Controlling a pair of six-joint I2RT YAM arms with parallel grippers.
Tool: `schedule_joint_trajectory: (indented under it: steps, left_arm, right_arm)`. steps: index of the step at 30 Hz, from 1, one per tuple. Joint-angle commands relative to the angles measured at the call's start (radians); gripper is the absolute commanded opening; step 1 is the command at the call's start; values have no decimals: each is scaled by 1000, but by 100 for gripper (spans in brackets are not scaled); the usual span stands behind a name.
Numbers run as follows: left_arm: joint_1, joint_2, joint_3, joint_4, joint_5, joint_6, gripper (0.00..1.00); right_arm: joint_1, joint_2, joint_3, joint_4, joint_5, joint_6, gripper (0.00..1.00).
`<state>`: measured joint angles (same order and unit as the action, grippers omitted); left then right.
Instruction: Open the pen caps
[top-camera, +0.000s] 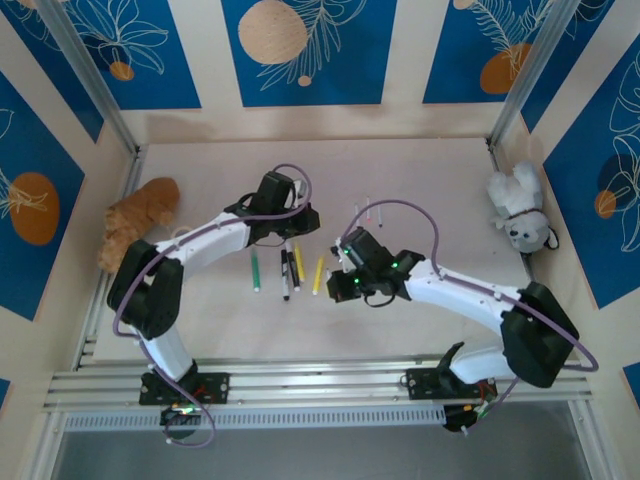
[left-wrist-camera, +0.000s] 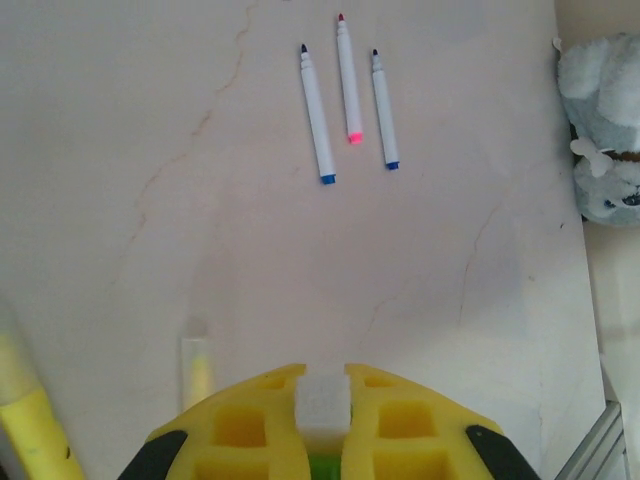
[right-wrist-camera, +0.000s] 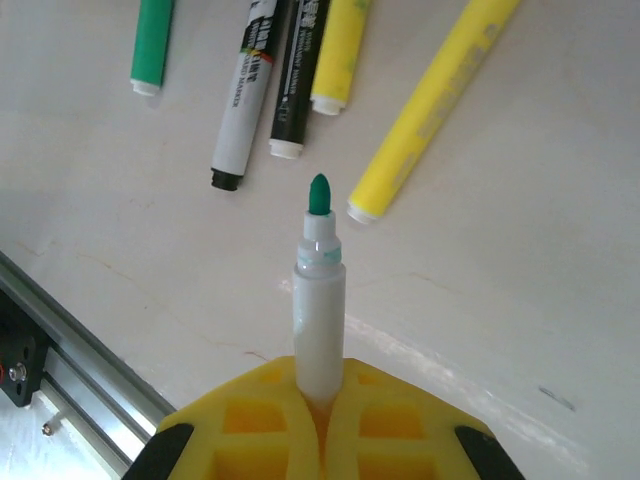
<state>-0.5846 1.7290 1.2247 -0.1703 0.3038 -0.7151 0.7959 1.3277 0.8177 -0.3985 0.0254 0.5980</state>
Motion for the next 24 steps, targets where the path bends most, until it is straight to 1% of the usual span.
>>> schedule_joint_trajectory:
  steps: [1, 3, 7, 14, 19, 24]
  left_arm:
    - [3, -38, 33, -51, -20, 42, 0]
    - [6, -53, 31, -66, -32, 53, 0]
    - [12, -60, 32, -82, -29, 65, 0]
    - [11, -48, 34, -94, -18, 75, 0]
    - [23, -50, 17, -100, -10, 88, 0]
    - [56, -60, -19, -100, 5, 102, 0]
  right_arm:
    - [-51, -43, -4, -62, 33, 12, 0]
    - [-88, -29, 14, -97, 76, -4, 0]
    - [-181, 37, 35, -104, 96, -27, 0]
    - [-272, 171, 131, -119, 214, -41, 0]
    - [-339, 283, 273, -160, 284, -60, 0]
    - [-380, 433, 451, -202, 338, -128, 0]
